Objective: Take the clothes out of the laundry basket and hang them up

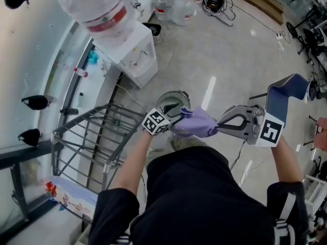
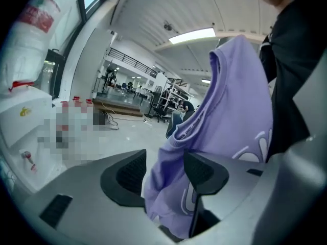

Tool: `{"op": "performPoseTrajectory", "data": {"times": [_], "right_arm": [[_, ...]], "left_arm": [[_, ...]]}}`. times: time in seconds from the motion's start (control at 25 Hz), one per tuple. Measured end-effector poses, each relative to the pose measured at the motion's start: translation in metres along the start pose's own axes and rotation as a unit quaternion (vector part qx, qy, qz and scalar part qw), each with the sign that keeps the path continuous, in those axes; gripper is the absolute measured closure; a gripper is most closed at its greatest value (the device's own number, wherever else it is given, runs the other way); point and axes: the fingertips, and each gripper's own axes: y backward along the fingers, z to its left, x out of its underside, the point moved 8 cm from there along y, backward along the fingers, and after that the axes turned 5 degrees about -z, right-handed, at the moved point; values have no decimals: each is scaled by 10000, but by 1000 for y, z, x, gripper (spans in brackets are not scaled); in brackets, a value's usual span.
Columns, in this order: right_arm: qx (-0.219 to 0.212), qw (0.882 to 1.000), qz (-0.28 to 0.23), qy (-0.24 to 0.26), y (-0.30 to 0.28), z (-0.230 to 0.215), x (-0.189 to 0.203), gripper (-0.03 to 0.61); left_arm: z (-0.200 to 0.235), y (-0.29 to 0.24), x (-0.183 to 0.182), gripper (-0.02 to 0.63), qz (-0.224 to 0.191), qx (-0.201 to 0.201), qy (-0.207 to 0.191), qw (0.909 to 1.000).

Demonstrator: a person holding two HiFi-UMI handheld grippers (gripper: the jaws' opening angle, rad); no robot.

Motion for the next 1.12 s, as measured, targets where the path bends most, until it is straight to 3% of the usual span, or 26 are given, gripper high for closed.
{"op": "performPoseTrajectory", "data": {"times": [0.12, 0.16, 0.24, 0.4, 0.52, 0.64, 0.76, 0.88, 1.12], "right_arm": [[7, 10000, -6, 52, 2, -2, 5, 577], [27, 10000, 17, 48, 3, -3, 8, 577], [81, 9999, 56, 37, 8, -7, 15, 577], [184, 9998, 8, 10, 21, -17, 27, 577], [368, 9991, -157, -166, 26, -25, 35, 577], [670, 9952, -464, -547, 28, -32, 48, 577], [681, 9950, -461, -559, 29, -36, 71, 577], [793, 9914, -536, -894, 32, -36, 95, 577], [904, 9889, -508, -1063, 26, -32, 133, 576]], "left_arm": [[4, -7, -7, 409, -18, -188, -302, 9994], [5, -8, -9, 431, -46, -193, -342, 9992], [4, -6, -15, 537, -166, -108, -333, 9992], [0, 6, -20, 562, -256, 97, -355, 9990], [4, 21, -25, 580, -281, -196, -372, 9987], [12, 46, -41, 586, -741, -740, -214, 9943], [11, 72, -65, 589, -1294, -1263, -184, 9834], [1, 93, -92, 591, -1692, -1696, -336, 9703], [-23, 134, -140, 592, -2564, -2511, -352, 9327]]}}
